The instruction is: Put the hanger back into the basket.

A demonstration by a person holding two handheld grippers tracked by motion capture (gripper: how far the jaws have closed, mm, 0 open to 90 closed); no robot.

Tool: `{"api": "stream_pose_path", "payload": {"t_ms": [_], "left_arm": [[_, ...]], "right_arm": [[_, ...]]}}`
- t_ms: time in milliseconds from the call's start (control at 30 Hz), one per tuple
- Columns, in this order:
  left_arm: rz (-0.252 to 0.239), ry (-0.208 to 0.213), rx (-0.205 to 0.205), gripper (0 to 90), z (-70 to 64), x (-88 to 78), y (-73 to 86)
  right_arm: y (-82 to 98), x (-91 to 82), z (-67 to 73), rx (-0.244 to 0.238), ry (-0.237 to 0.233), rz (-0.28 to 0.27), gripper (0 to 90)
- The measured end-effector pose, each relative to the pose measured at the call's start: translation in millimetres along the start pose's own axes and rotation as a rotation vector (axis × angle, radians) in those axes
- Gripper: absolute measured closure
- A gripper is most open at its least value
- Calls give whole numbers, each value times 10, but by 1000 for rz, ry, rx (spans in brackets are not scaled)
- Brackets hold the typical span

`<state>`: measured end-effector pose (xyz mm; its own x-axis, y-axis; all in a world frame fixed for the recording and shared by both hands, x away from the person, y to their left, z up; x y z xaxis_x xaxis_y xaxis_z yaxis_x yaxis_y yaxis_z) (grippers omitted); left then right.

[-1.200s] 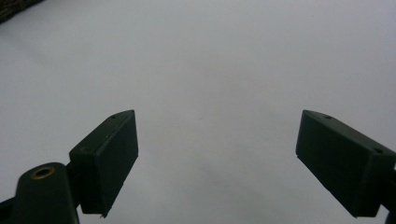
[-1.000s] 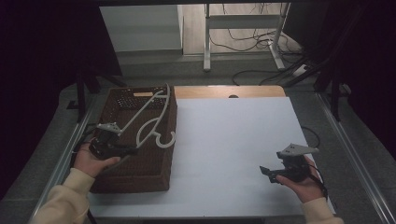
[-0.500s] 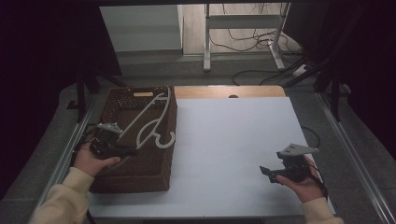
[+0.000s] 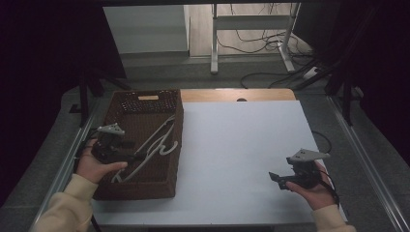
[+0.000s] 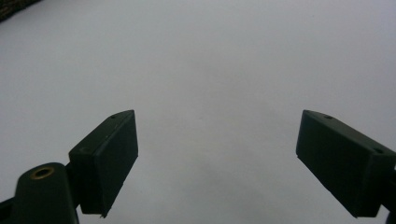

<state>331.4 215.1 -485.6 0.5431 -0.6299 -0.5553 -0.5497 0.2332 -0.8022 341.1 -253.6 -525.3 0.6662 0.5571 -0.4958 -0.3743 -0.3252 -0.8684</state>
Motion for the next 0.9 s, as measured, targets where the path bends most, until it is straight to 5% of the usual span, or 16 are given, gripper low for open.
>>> {"api": "stream_pose_path", "payload": {"t_ms": [500, 900], "left_arm": [[-88, -19, -3, 252, -240, -26, -51], [-163, -27, 7, 245, -503, -56, 81]], "right_arm": [[-28, 54, -3, 8, -22, -15, 126], [-110, 7, 103, -9, -49, -50, 126]]}}
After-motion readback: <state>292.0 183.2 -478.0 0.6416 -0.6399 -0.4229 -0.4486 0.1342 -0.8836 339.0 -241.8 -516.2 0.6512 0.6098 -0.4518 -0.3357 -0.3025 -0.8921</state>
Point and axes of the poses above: each handheld gripper's, and its own axes: x roughly forward along the jaws, y roughly out of its underside, z roughly to its left, the point moved 9 cm from there along x, roughly forward along the jaws, and after that the axes turned 14 degrees about -z, right-handed, at the moved point
